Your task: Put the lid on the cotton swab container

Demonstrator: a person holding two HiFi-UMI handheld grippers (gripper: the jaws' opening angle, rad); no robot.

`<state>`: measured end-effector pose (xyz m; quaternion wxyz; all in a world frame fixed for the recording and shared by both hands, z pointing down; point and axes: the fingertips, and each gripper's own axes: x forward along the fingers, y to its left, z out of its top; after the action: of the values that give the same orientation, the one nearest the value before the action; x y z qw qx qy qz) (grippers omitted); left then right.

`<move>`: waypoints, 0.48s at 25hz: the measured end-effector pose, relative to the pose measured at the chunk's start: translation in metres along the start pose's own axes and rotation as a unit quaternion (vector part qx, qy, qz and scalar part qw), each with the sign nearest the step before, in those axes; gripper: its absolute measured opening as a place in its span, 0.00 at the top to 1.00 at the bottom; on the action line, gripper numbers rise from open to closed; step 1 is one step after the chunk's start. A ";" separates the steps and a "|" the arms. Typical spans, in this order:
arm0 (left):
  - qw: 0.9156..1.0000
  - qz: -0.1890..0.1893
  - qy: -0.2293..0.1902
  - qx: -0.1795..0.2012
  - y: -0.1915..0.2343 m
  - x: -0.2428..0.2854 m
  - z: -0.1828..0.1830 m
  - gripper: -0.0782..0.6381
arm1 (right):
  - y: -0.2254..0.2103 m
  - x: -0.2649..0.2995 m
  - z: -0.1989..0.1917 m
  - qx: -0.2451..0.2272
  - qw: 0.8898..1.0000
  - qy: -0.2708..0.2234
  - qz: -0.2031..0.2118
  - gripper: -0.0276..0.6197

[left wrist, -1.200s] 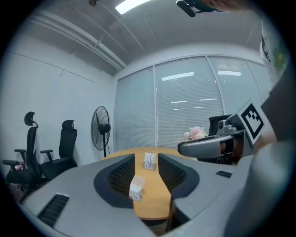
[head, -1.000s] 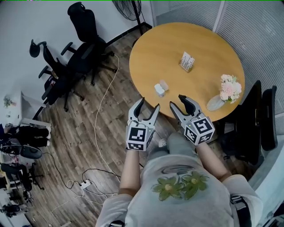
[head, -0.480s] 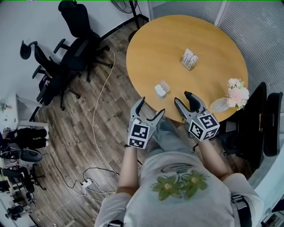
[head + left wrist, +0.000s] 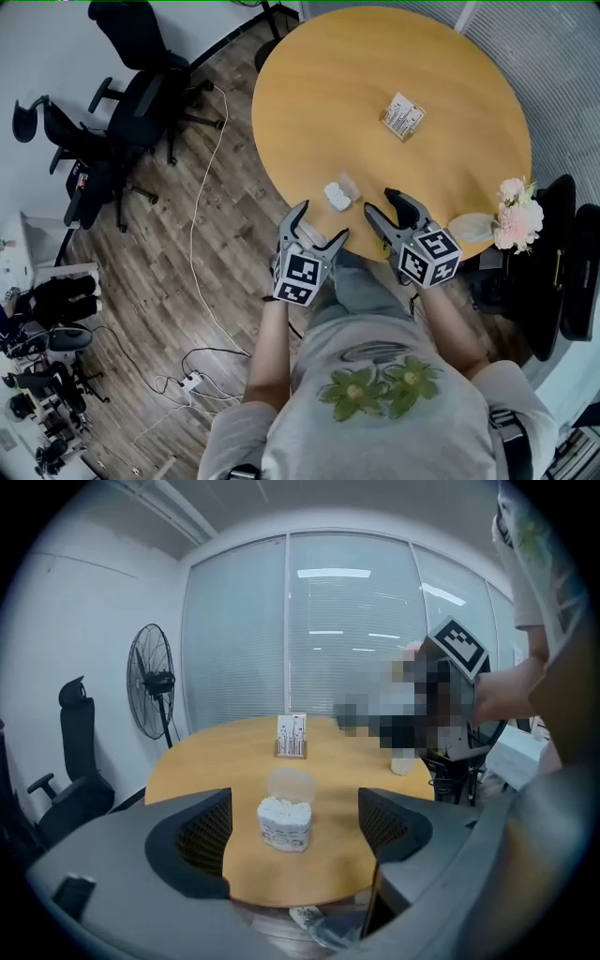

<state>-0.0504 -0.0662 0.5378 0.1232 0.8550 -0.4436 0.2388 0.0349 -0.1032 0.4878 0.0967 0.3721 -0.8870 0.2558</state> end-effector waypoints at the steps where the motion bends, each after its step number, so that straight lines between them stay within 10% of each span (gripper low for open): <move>1: 1.000 -0.007 0.006 0.002 0.002 0.006 -0.003 0.30 | -0.003 0.006 -0.002 0.007 1.000 0.006 0.002 0.59; 12: 0.996 -0.058 0.061 0.038 0.011 0.056 -0.026 0.30 | -0.025 0.052 -0.022 0.051 0.997 0.060 0.016 0.59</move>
<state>-0.0397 -0.1003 0.5888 0.1313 0.8670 -0.3760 0.2996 0.0157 -0.1384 0.5346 0.1263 0.3463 -0.8711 0.3245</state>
